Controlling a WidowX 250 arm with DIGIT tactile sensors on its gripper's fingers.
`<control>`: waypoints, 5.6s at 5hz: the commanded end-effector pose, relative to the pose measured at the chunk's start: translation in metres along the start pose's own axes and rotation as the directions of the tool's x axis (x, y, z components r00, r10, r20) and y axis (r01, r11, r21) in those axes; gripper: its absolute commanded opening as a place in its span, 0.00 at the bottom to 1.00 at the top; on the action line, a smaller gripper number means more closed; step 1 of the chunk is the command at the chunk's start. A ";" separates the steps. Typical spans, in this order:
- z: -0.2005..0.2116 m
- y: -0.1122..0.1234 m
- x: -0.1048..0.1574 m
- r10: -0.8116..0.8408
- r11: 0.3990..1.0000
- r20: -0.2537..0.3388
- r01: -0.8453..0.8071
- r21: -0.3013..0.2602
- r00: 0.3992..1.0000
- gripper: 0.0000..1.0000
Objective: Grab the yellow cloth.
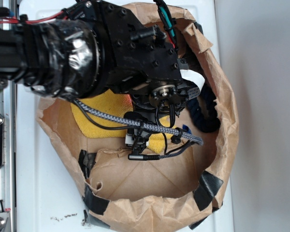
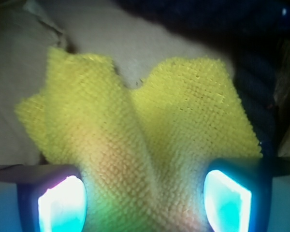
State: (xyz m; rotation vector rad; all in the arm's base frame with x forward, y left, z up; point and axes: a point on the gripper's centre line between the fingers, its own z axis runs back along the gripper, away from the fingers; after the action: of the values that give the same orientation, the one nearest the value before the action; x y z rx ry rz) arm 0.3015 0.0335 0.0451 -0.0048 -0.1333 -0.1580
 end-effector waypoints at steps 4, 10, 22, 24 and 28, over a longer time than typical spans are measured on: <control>0.033 0.040 0.026 0.113 0.992 0.001 -0.113 -0.051 0.994 0.00; 0.141 0.000 -0.001 0.162 0.986 0.115 -0.165 0.018 0.980 1.00; 0.001 0.005 -0.008 0.099 0.993 0.016 -0.100 0.070 0.995 0.00; 0.003 0.007 -0.006 0.101 0.992 0.022 -0.102 0.075 0.995 0.00; 0.135 -0.023 -0.003 0.240 0.971 0.033 -0.241 0.014 0.970 0.00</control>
State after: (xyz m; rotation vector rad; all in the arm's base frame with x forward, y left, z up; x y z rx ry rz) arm 0.2832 0.0129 0.1583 -0.0112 -0.0830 0.0902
